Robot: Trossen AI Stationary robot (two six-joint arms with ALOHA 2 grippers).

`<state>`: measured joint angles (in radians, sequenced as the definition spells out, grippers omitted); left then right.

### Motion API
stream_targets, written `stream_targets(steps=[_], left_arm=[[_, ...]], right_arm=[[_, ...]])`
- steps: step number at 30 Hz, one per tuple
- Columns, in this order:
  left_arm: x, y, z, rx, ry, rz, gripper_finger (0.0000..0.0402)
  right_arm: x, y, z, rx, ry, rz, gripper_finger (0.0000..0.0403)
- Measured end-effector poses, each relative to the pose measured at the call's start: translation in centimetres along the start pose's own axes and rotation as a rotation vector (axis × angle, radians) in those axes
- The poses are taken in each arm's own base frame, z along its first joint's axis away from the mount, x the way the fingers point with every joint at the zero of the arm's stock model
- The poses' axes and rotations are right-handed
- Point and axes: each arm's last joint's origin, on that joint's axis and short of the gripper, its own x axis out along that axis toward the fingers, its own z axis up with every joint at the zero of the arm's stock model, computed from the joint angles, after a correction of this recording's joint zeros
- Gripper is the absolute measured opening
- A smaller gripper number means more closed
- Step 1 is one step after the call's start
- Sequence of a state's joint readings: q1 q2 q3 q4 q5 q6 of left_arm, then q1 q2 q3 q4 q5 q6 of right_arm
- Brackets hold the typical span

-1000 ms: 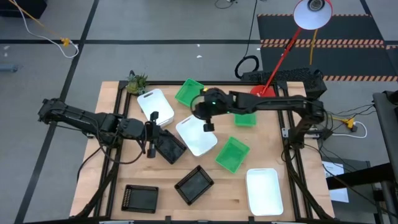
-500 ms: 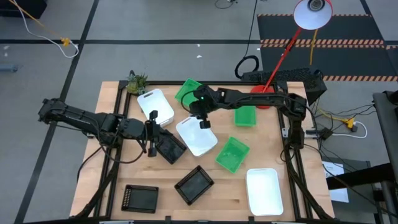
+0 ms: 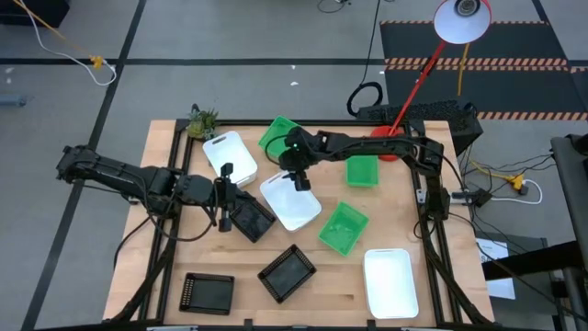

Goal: Stack baskets by color
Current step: Stack the middle white bin on top of the bottom white bin

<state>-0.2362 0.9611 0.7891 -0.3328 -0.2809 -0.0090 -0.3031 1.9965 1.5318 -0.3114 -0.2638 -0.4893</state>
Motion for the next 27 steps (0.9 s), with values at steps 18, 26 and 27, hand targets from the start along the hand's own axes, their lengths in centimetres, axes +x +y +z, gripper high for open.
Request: stream_targets(steps=[18,26,27], left_arm=[[0.0,0.0,0.0,0.001,-0.002,0.001,0.0003],[0.0,0.0,0.0,0.002,-0.002,0.001,0.0003],[0.0,0.0,0.0,0.002,-0.003,0.001,0.0003]], right_arm=[[0.4,-0.9,-1.4,0.037,0.047,0.026,0.0101],[0.7,-1.0,-1.6,0.010,0.067,-0.013,0.0050],[0.7,-1.0,-1.6,0.004,0.069,-0.017,0.0038]])
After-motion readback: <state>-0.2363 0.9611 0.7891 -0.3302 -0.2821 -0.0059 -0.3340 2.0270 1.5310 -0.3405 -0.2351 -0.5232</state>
